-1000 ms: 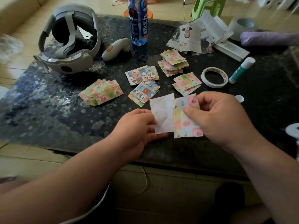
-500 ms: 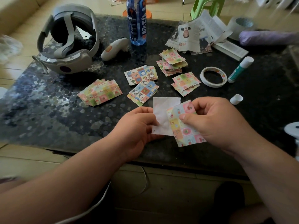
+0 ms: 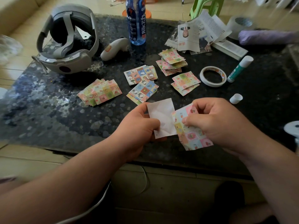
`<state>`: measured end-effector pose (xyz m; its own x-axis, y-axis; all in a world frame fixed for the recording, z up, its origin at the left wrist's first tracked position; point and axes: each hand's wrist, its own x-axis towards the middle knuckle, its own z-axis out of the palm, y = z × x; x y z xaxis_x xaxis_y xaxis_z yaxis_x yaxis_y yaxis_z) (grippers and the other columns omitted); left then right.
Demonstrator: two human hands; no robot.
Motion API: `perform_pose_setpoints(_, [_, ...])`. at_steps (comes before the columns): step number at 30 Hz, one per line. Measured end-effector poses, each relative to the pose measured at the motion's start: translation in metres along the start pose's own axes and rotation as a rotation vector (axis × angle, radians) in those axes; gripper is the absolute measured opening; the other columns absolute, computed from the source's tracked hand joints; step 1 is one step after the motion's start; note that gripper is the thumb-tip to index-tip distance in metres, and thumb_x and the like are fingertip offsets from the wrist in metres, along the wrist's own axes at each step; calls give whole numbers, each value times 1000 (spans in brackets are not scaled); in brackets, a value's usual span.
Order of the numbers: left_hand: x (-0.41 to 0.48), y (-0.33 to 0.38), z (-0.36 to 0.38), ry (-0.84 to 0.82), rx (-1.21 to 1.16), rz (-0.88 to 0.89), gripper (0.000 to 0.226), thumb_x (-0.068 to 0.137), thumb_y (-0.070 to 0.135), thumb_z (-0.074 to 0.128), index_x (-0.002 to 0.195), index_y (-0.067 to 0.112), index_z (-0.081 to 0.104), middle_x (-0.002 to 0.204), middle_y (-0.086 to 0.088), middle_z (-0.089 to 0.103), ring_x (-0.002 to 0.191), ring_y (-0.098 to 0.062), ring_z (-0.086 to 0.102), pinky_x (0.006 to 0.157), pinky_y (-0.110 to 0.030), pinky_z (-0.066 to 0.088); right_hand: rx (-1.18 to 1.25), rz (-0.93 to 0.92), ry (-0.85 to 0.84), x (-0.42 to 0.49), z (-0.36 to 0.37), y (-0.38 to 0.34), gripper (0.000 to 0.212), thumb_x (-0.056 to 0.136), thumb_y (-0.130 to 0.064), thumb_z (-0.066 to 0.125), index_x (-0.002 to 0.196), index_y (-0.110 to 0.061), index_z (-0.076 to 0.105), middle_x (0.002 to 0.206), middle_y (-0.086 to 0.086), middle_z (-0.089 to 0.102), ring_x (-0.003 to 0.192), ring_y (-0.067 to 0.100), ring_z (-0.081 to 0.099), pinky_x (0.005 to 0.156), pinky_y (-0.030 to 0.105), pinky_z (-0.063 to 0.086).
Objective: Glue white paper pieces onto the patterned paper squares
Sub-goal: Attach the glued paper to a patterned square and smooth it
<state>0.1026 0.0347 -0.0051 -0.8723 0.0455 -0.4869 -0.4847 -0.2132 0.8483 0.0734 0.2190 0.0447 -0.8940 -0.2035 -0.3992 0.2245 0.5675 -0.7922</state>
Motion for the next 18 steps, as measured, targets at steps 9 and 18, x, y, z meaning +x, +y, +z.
perform_pose_setpoints(9, [1, -4, 0, -3, 99, 16, 49, 86, -19, 52, 119, 15, 64, 103, -11, 77, 90, -30, 76, 77, -44, 60, -139, 3, -66, -7, -1, -4, 15, 88, -13, 70, 74, -17, 70, 85, 1, 76, 82, 14, 74, 73, 43, 64])
perform_pose_setpoints(18, [0, -7, 4, -9, 130, 44, 44, 83, -20, 56, 109, 14, 66, 97, -15, 77, 90, -34, 75, 83, -50, 60, 462, 4, -137, -9, -9, -8, 8, 85, 8, 67, 85, 1, 64, 84, 19, 76, 74, 29, 77, 58, 35, 63])
